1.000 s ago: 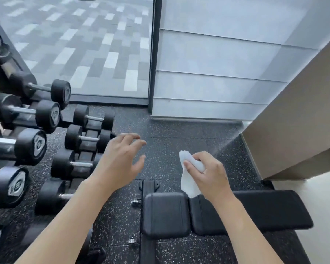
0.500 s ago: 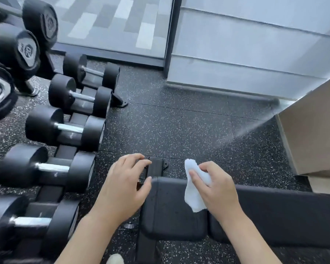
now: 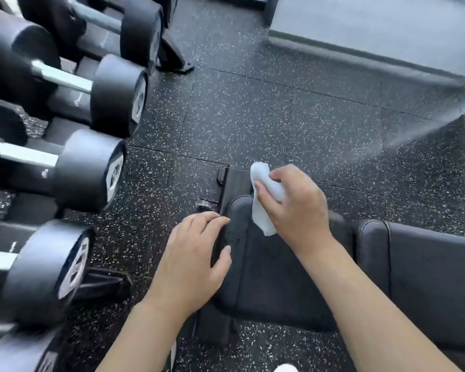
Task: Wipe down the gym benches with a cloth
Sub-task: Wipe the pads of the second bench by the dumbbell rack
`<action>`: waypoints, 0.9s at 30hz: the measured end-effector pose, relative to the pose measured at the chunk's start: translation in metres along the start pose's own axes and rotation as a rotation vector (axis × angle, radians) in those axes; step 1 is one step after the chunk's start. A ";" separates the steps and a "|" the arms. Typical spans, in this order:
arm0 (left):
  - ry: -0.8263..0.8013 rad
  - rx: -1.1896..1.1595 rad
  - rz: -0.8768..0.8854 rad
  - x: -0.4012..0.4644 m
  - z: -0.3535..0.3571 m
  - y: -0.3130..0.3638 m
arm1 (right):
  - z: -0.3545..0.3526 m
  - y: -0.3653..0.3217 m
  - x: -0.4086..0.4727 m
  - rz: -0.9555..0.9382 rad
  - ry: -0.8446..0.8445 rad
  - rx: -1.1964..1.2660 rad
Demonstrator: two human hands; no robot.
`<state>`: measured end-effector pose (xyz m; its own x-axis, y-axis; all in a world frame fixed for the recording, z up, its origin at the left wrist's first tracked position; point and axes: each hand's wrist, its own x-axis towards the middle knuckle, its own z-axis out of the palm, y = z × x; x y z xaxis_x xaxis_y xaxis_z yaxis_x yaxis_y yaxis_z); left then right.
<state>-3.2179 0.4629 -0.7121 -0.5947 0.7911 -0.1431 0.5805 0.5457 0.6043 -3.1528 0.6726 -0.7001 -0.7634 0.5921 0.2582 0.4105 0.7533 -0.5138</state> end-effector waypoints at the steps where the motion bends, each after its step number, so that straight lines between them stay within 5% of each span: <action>1: 0.004 -0.016 -0.009 -0.004 0.012 -0.007 | 0.014 0.002 0.006 -0.035 0.019 -0.019; 9: 0.023 -0.142 -0.076 -0.034 0.069 -0.037 | 0.090 0.007 -0.020 -0.300 -0.047 -0.176; 14: 0.043 -0.206 -0.097 -0.055 0.082 -0.048 | 0.081 0.007 -0.063 -0.306 -0.033 -0.131; 22: 0.032 -0.174 -0.122 -0.054 0.076 -0.065 | 0.059 -0.012 -0.150 -0.529 -0.294 -0.065; 27: 0.014 -0.155 -0.064 -0.033 0.072 -0.054 | 0.065 0.016 -0.061 -0.532 -0.076 -0.249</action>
<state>-3.1898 0.4271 -0.7964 -0.6358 0.7517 -0.1751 0.4489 0.5447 0.7084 -3.1319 0.6305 -0.7770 -0.9264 0.0988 0.3634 0.0588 0.9911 -0.1194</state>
